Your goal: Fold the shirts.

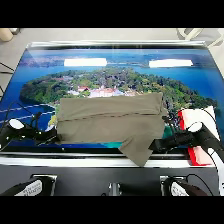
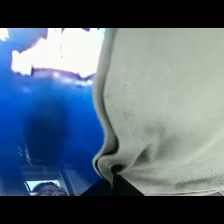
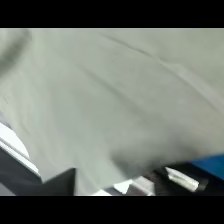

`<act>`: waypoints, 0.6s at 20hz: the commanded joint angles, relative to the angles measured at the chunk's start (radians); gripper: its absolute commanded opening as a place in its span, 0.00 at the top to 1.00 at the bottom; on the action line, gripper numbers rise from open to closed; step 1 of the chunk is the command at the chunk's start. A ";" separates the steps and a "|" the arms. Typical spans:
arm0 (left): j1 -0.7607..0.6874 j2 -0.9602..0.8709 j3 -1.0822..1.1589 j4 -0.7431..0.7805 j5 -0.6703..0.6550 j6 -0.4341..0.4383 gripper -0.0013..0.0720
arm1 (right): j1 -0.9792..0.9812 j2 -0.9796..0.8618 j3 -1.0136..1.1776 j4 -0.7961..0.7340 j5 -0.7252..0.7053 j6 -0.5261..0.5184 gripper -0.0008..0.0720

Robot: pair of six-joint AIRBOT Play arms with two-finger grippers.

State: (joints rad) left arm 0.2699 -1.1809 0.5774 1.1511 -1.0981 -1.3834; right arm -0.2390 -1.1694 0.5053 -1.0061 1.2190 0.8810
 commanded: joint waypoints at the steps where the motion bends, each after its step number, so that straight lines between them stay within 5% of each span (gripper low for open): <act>1: 0.000 0.016 0.002 -0.019 -0.019 0.000 0.95 | 0.000 0.002 -0.045 0.011 -0.154 0.024 0.63; 2: 0.000 0.019 0.002 -0.019 -0.020 0.000 0.95 | 0.000 0.002 -0.044 0.017 -0.177 0.037 0.92; 3: 0.001 0.025 0.002 -0.019 -0.019 0.001 0.95 | 0.000 0.002 -0.036 0.019 -0.180 0.031 0.97; 6: 0.001 0.085 0.009 -0.019 -0.023 0.047 0.95 | -0.002 0.002 0.055 0.019 -0.090 -0.057 0.97; 9: 0.001 0.204 0.033 -0.019 -0.037 0.048 0.95 | -0.002 0.002 0.222 0.025 0.051 -0.060 0.97; 12: 0.000 0.264 0.073 -0.033 -0.037 0.019 0.95 | -0.002 0.002 0.367 0.029 0.028 -0.014 0.97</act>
State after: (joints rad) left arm 0.2703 -0.9783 0.6205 1.1347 -1.1336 -1.3468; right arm -0.2417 -1.1687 0.7464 -0.9897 1.2152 0.8391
